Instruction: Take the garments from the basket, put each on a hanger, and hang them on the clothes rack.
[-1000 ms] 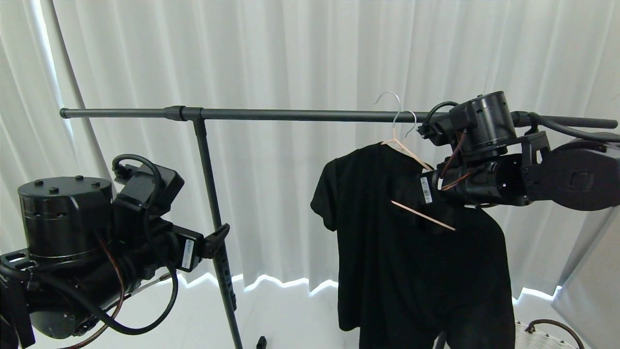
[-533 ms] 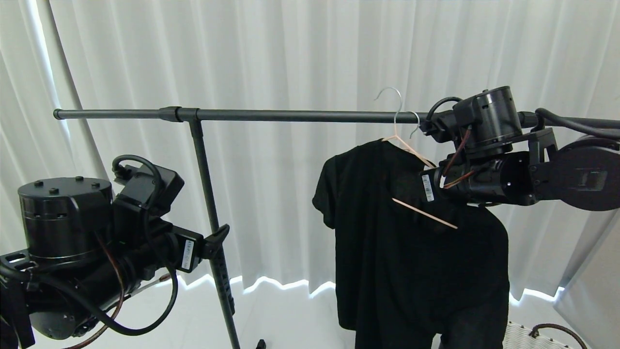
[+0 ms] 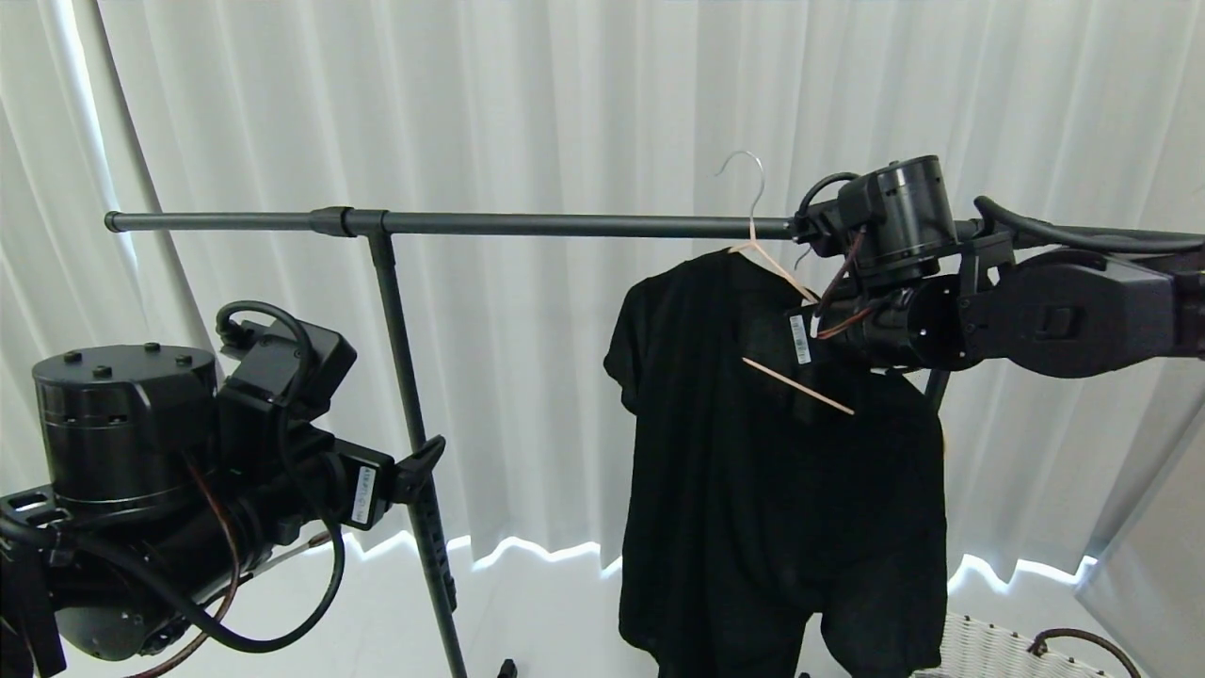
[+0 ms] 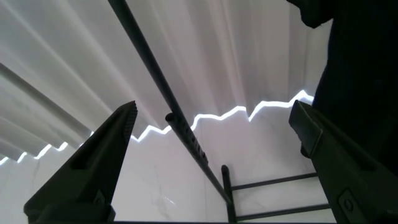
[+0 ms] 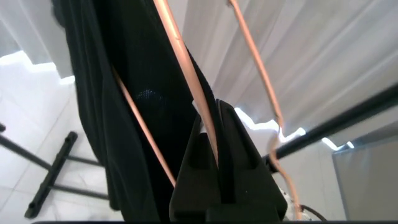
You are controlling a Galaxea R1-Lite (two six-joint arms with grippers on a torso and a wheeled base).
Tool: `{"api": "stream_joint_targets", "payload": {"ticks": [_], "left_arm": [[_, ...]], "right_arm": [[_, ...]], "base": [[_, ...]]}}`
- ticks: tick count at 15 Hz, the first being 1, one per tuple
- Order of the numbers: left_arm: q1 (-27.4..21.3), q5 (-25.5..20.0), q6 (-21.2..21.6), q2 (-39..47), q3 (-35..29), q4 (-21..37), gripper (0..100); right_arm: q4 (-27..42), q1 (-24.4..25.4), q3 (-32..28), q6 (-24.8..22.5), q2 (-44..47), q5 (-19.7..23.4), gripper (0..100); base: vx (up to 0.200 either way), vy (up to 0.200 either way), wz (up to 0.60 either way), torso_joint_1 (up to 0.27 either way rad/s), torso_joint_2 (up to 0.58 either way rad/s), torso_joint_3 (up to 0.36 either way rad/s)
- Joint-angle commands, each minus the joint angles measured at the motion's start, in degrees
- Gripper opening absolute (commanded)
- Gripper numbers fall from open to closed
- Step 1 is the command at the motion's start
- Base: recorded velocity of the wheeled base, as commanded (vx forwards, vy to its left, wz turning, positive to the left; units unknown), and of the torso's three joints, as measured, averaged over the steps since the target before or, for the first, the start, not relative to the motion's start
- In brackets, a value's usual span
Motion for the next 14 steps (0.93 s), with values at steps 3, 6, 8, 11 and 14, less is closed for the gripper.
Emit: {"api": "stream_joint_targets", "payload": {"ticks": [3,6,8,11,14], "left_arm": [[-0.02,0.03,-0.06,-0.07,0.20,-0.01,100],[-0.02,0.03,-0.06,-0.15,1.08,-0.01,100],[-0.02,0.03,-0.06,-0.33,1.17,-0.01,100],[-0.02,0.03,-0.06,-0.51,1.34,-0.01,100],[-0.02,0.03,-0.06,-0.77,1.78,-0.01,100]], "right_arm": [[0.17,0.04,-2.79,-0.09,4.54,-0.08,0],[0.17,-0.14,-2.87,-0.01,6.56,-0.17,0],[0.17,-0.58,-2.79,-0.01,7.44,-0.17,0],[0.17,-0.93,-2.87,-0.01,8.15,-0.17,0],[0.08,-0.93,-2.96,-0.01,8.15,-0.17,0]], "base": [[0.000,0.000,0.00,0.000,0.00,0.000],[0.000,0.000,0.00,0.000,0.00,0.000],[0.000,0.000,0.00,0.000,0.00,0.000],[0.000,0.000,0.00,0.000,0.00,0.000],[0.000,0.000,0.00,0.000,0.00,0.000]]}}
